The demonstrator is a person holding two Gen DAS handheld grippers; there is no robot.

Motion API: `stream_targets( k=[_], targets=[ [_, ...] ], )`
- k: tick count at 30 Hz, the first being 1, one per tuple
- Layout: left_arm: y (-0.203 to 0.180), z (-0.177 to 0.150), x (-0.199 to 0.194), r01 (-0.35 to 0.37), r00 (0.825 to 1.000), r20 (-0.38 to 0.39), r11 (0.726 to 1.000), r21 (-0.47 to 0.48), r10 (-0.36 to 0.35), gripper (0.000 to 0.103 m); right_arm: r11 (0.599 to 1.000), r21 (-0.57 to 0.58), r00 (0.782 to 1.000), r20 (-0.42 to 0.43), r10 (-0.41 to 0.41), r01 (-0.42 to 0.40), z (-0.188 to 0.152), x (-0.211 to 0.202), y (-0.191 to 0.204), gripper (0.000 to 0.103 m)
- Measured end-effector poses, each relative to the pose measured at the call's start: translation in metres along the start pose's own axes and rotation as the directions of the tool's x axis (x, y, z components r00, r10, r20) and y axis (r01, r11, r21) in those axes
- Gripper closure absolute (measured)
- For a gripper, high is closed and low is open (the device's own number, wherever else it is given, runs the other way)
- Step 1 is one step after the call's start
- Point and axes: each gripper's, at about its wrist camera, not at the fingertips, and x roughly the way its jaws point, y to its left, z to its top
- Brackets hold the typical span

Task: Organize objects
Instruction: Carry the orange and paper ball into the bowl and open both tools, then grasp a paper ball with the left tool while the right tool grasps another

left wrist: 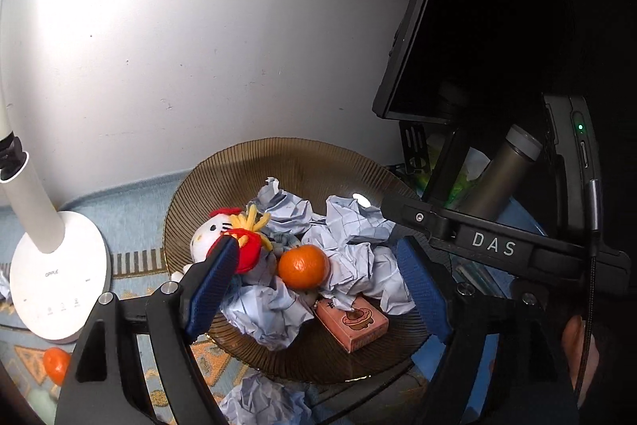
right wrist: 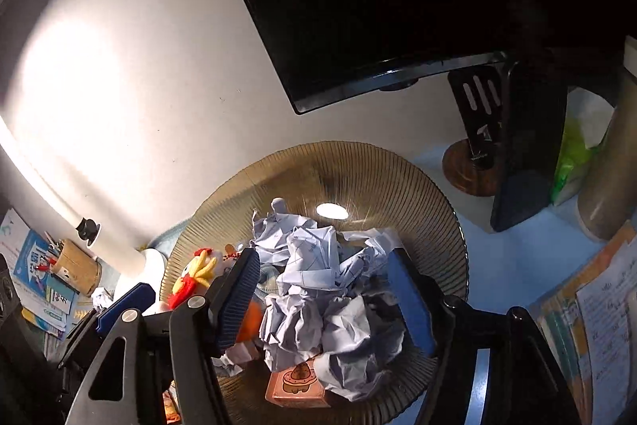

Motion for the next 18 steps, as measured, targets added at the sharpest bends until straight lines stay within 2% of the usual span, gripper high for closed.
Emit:
stream_targets(
  k=[2,5,7,10,14,18],
  targets=[
    [0.001,-0.003,-0.019,0.008,1.000,0.023,1.000,-0.010,-0.008,0.023,1.000,-0.006,1.000,0.008,0.004,-0.004,-0.007,-0.013,0.001,0.038],
    [0.004,-0.013,-0.065,0.022,0.995,0.102,1.000,-0.011,-0.020,0.023,1.000,-0.019,1.000,0.003,0.020,-0.020,-0.023,-0.036,0.009,0.038],
    [0.006,-0.023,-0.102,-0.008,0.987,0.163,1.000,-0.017,0.010,0.023,0.999,-0.041,0.999,-0.016,0.031,-0.031,-0.037,-0.052,0.019,0.038],
    [0.021,-0.047,-0.155,-0.045,0.972,0.228,0.997,-0.061,0.058,0.023,0.990,-0.050,0.986,-0.112,0.125,-0.131,-0.062,-0.062,0.035,0.038],
    [0.049,-0.088,-0.202,-0.150,0.958,0.229,0.981,-0.120,0.175,0.023,0.976,-0.062,0.960,-0.204,0.193,-0.210,-0.109,-0.064,0.060,0.038],
    [0.087,-0.137,-0.220,-0.283,0.934,0.166,0.938,-0.201,0.318,0.023,0.973,-0.169,0.978,-0.162,0.132,-0.159,-0.151,-0.069,0.087,0.038]
  ],
)
